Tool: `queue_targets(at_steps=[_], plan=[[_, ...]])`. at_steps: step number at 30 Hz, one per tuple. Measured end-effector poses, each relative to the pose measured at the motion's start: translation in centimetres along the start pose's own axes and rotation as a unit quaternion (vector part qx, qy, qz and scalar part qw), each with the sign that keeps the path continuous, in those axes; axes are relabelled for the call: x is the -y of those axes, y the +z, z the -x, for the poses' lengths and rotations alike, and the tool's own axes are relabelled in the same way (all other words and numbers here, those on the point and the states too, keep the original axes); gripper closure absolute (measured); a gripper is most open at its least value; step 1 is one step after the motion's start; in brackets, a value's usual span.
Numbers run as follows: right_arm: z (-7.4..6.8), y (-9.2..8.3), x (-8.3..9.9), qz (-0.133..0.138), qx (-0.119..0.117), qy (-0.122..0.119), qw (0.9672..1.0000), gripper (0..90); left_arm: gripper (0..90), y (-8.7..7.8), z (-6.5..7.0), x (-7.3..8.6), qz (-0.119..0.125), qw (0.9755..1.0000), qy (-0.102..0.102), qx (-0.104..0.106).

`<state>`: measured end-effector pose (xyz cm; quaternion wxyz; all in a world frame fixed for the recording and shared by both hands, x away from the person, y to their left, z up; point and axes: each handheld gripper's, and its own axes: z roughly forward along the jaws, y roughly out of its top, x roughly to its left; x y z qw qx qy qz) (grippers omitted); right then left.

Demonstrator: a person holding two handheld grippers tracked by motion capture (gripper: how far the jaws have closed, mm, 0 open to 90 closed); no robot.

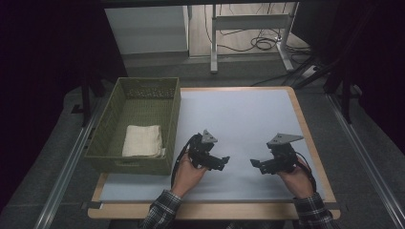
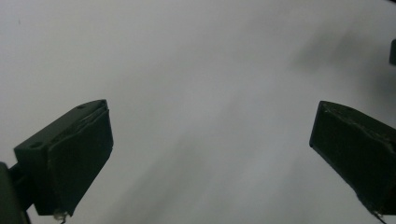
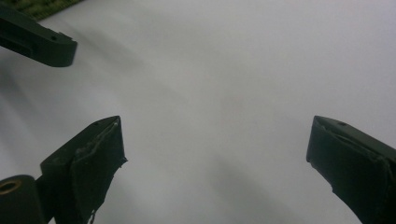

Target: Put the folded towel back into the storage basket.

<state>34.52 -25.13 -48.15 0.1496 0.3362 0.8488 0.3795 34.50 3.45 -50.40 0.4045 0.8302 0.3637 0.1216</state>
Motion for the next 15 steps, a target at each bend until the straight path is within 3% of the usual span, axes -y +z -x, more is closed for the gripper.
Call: queue_targets(at_steps=[6,10,14,15], plan=[[0.6,0.9,1.9,-0.01,0.009,0.008,0.9999,4.4,0.1,0.7,-0.3,2.2,-0.02,0.9996,-0.003,-0.019],[0.9,1.8,3.0,-0.023,0.014,0.009,0.9996,4.4,0.3,1.6,-0.5,3.3,-0.048,0.9979,0.01,-0.042],[1.1,2.7,3.9,-0.043,0.028,-0.002,0.9987,3.5,0.5,1.9,-0.7,3.5,-0.051,0.9979,0.0,-0.04],[1.0,2.7,4.1,-0.034,0.028,-0.002,0.999,3.5,0.5,1.9,-0.7,3.5,-0.051,0.9979,0.003,-0.04]])
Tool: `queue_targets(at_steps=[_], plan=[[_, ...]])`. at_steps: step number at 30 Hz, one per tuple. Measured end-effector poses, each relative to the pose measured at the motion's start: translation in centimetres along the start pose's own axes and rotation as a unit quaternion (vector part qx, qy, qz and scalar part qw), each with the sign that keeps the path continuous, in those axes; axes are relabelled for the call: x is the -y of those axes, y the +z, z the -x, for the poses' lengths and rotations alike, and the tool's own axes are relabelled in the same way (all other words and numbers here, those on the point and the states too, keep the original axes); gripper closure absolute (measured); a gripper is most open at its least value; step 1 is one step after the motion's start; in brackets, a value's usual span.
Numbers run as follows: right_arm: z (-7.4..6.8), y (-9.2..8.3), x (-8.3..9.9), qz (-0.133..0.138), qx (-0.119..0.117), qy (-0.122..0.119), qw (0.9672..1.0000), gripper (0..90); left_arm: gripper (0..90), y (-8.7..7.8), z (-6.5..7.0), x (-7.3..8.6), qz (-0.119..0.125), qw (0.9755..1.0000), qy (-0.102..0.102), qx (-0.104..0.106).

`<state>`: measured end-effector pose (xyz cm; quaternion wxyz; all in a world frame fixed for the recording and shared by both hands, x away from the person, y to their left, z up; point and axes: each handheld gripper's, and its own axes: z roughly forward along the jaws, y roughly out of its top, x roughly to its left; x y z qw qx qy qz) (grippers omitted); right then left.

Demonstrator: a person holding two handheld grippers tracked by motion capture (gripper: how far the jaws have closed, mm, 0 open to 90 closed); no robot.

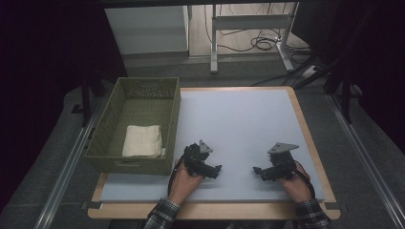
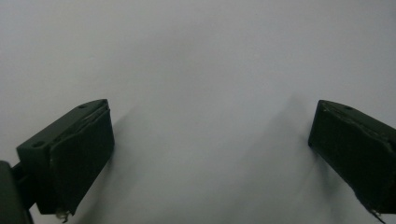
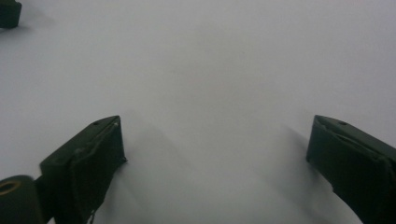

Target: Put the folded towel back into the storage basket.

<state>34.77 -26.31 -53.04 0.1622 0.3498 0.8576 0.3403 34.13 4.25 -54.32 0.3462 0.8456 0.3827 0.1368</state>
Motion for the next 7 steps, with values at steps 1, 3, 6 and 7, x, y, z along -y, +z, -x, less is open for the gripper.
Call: queue_targets(at_steps=[1,3,6,7], plan=[[0.02,-0.01,0.02,0.001,0.0,0.0,1.0,3.5,0.5,0.01,0.01,0.03,0.0,1.0,-0.003,0.001],[0.02,0.0,0.04,0.0,0.0,-0.002,1.0,3.5,0.4,0.06,-0.01,0.03,-0.001,1.0,-0.005,0.002],[-0.01,-0.01,0.16,0.003,0.001,-0.002,1.0,3.5,0.3,0.08,-0.03,0.07,-0.001,1.0,-0.004,0.003],[-0.02,0.01,0.15,0.002,0.001,-0.002,1.0,3.5,0.3,0.09,0.02,0.08,-0.001,1.0,-0.004,0.002]])
